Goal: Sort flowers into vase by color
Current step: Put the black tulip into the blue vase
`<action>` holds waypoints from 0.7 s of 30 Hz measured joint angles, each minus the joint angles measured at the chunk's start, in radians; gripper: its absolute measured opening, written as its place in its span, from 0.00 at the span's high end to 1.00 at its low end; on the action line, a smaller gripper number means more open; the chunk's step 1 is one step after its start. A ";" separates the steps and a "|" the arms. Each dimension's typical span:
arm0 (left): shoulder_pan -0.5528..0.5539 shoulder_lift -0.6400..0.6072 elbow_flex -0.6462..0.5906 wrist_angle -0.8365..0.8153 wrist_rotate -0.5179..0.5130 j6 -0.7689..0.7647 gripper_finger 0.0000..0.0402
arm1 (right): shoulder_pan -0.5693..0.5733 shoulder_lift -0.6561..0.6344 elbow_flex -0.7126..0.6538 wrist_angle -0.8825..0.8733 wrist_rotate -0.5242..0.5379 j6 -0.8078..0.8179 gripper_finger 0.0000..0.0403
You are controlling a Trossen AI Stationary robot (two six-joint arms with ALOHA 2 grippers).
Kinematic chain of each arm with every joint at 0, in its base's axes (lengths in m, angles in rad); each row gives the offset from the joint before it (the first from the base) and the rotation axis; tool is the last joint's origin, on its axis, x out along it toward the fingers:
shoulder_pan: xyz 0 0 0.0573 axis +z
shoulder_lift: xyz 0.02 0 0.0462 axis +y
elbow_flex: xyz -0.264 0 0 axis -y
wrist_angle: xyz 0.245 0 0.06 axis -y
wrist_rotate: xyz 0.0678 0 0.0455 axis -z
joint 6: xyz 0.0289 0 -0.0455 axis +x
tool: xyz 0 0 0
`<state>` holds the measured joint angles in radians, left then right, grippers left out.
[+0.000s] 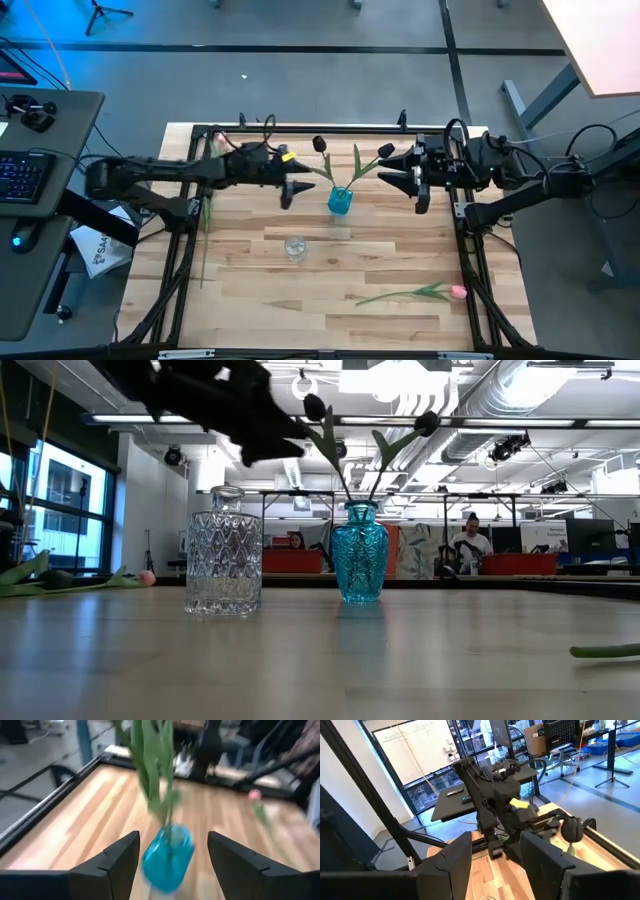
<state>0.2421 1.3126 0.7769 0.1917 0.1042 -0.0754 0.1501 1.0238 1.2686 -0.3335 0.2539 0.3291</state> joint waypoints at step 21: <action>-0.446 -0.122 0.000 -1.354 -0.216 -0.812 0.46 | 0.000 -0.002 0.000 0.000 0.171 -0.146 0.60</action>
<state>-0.2038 1.1911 0.7769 -1.1619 -0.1121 -0.8871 0.1501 1.0219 1.2686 -0.3332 0.4249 0.1827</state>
